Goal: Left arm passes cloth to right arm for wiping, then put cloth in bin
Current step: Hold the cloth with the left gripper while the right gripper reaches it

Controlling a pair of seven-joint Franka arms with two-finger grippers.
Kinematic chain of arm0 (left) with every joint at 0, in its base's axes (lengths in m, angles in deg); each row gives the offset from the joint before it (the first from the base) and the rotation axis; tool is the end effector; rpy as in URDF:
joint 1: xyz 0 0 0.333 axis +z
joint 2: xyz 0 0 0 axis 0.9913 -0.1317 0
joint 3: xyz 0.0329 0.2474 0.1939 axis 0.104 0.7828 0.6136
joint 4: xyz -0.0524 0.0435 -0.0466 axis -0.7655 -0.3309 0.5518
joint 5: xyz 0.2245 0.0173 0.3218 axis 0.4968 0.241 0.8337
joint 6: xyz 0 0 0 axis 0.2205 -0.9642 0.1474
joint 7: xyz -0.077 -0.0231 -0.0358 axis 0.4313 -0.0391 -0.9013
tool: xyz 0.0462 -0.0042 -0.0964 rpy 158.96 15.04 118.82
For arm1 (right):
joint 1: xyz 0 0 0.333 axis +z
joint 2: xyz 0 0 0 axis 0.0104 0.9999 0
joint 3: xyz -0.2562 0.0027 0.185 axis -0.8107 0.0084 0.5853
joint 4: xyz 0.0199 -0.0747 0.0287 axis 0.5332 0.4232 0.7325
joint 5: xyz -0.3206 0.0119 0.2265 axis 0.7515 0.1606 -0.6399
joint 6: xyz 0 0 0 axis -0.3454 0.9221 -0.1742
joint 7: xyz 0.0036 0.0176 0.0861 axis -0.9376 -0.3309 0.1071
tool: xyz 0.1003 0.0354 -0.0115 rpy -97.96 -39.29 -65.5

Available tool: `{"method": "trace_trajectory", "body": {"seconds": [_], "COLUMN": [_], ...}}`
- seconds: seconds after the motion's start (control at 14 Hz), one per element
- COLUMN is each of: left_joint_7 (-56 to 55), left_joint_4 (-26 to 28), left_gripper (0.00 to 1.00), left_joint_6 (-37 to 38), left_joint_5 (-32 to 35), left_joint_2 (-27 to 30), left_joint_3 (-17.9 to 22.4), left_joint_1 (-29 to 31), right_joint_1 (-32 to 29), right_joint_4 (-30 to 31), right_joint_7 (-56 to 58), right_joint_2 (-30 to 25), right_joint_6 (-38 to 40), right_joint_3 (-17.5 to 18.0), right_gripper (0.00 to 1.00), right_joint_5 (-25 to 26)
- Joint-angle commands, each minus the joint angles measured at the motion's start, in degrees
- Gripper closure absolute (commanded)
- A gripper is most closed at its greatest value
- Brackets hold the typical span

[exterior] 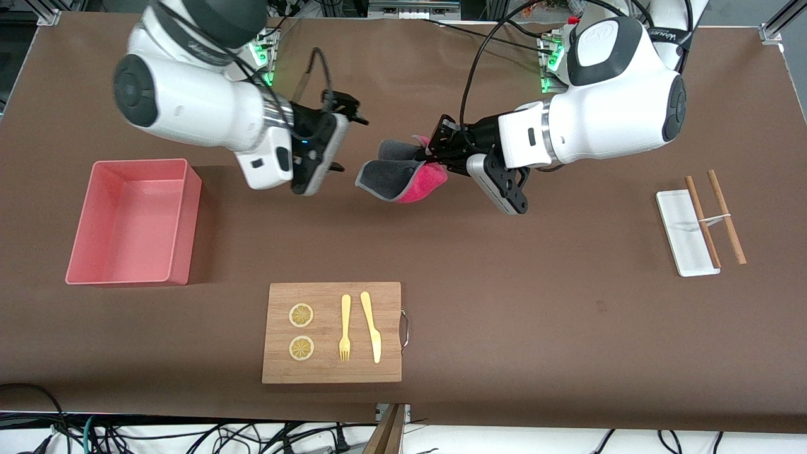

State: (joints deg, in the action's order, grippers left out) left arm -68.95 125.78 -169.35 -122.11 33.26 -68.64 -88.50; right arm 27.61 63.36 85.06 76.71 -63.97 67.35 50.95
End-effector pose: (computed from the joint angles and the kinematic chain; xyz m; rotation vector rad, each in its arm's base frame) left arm 0.5810 -0.3457 0.5465 2.2098 -0.3511 -0.0437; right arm 0.5683 0.3784 0.5439 -2.2936 -1.0559 0.0000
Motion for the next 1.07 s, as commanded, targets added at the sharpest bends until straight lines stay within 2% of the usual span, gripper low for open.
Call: {"method": "trace_trajectory", "body": {"seconds": [0.0, 0.21, 0.43, 0.79, 0.86, 0.93, 1.0], "left_joint_7": [-0.35, -0.35, -0.35, -0.26, -0.26, -0.26, -0.26], "left_joint_4": [-1.22, -1.13, -1.13, -1.13, -1.13, -1.13, -1.13], "left_gripper": [1.00, 1.00, 1.00, 1.00, 1.00, 1.00, 1.00], "left_joint_6": [0.16, 0.25, 0.25, 0.34, 0.34, 0.34, 0.34], "left_joint_5": [-0.91, -0.82, -0.73, -0.55, -0.55, -0.55, -0.55], "left_joint_2": [-0.62, -0.62, -0.62, -0.62, -0.62, -0.62, -0.62], "left_joint_3": [0.14, 0.14, 0.14, 0.14, 0.14, 0.14, 0.14], "left_joint_1": [-0.26, -0.26, -0.26, -0.17, -0.17, -0.17, -0.17], "right_joint_1": [1.62, 2.86, 4.62, 4.62, 4.62, 4.62, 4.71], "right_joint_4": [-5.10, -5.45, -5.45, -5.45, -5.45, -5.45, -5.45], "right_joint_7": [-0.98, -0.72, 1.56, 2.36, 2.27, 2.19, 2.10], "right_joint_2": [4.34, 5.49, 5.58, 5.23, 5.32, 5.41, 5.41], "right_joint_6": [-3.51, -6.50, -8.53, -8.18, -8.27, -8.27, -8.36], "right_joint_3": [-0.45, -0.54, -0.54, -0.54, -0.54, -0.54, -0.54], "right_gripper": [0.01, 0.00, 0.00, 0.01, 0.07, 0.19, 0.36], "right_joint_5": [-0.79, 1.92, 9.48, 9.67, 9.59, 9.59, 9.59]}}
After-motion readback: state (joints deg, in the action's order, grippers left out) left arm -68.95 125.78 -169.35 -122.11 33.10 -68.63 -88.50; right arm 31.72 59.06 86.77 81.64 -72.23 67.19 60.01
